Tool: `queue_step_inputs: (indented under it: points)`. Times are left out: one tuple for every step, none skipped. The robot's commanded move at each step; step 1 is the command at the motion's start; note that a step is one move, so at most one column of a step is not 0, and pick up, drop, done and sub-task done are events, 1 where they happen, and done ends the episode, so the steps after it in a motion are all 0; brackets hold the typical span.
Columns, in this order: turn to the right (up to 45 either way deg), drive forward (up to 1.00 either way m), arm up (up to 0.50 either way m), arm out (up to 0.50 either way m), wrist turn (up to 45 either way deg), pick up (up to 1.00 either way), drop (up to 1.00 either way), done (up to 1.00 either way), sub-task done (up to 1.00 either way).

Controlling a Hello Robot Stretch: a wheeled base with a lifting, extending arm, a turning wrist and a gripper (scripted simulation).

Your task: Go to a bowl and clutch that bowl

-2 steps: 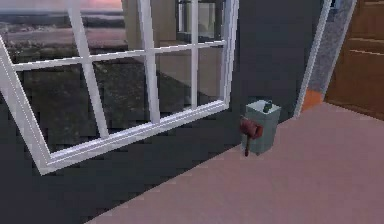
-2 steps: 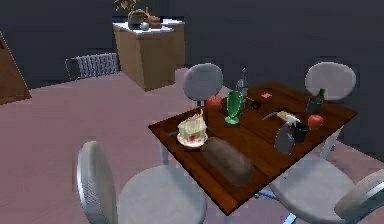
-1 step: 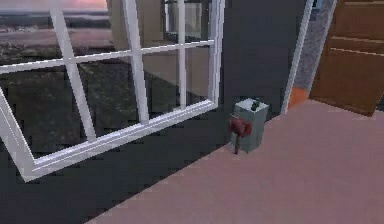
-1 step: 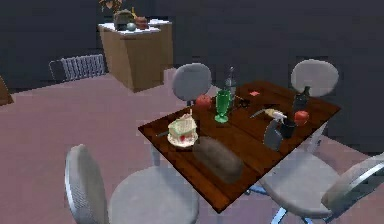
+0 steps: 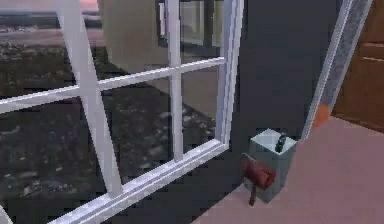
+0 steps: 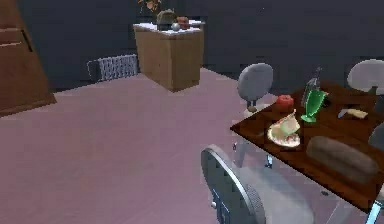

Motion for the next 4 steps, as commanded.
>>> queue_step_inputs:
  points:
    - [45.0, 0.0, 0.0, 0.0, 0.0, 0.0, 0.0, 0.0, 0.0]
    - [6.0, 0.0, 0.0, 0.0, 0.0, 0.0, 0.0, 0.0, 0.0]
    - [0.0, 0.5, 0.0, 0.0, 0.0, 0.0, 0.0, 0.0, 0.0]
    - [45.0, 0.0, 0.0, 0.0, 0.0, 0.0, 0.0, 0.0, 0.0]
